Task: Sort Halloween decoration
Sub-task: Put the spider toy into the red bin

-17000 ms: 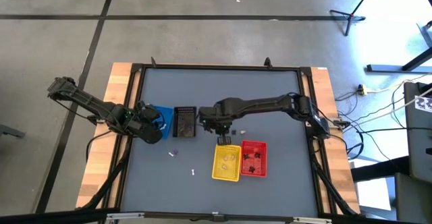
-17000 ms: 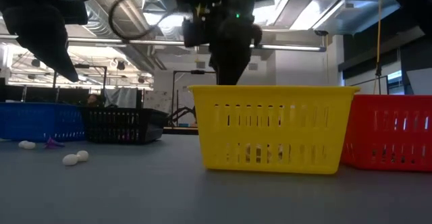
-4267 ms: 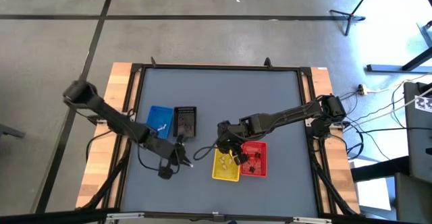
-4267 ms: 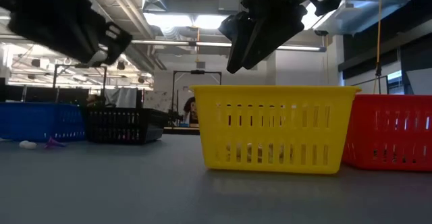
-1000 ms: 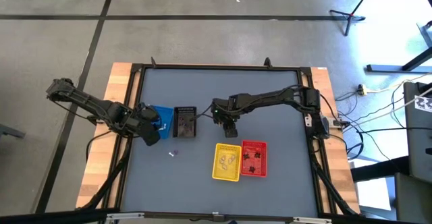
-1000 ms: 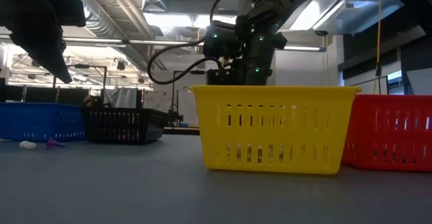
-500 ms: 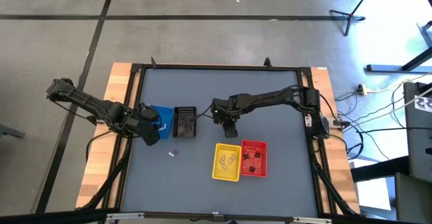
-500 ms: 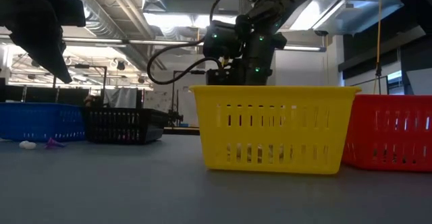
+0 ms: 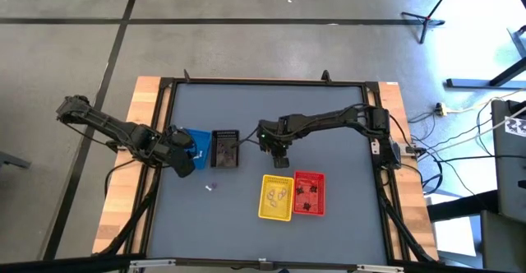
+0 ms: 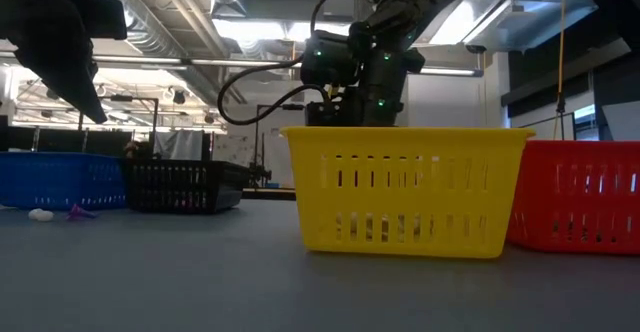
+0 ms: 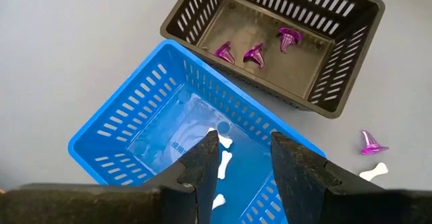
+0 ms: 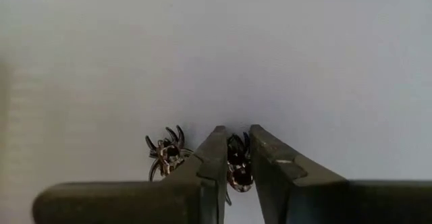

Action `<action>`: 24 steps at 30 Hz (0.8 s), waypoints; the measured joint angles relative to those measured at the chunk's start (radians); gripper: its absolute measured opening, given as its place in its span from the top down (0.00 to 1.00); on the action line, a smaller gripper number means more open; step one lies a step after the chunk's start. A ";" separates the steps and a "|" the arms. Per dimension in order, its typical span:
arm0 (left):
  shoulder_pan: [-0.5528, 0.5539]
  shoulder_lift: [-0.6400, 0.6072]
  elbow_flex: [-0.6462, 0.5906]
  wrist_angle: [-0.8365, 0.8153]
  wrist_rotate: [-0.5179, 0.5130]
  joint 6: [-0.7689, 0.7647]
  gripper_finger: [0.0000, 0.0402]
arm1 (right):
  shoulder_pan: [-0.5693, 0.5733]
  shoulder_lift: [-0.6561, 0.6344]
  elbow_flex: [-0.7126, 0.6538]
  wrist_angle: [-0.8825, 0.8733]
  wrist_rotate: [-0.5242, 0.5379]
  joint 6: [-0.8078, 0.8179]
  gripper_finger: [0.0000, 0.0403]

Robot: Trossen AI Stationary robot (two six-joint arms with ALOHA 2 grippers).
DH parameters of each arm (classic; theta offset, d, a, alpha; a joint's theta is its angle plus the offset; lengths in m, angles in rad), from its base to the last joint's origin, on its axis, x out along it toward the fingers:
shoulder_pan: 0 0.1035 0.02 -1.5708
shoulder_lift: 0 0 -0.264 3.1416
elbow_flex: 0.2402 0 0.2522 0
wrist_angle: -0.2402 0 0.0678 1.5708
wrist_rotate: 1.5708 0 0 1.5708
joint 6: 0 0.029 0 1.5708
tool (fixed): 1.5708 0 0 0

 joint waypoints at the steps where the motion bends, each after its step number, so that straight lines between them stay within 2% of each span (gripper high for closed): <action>1: 0.000 0.000 0.000 0.000 0.000 0.000 0.69 | 0.000 0.000 0.000 0.000 0.000 0.000 0.86; 9: 0.000 0.000 0.000 0.000 0.000 0.000 0.69 | 0.000 0.000 0.000 0.000 0.000 0.000 0.94; 24: 0.000 0.000 0.000 0.000 0.000 0.000 0.69 | 0.000 -0.004 -0.001 0.000 0.000 0.000 0.92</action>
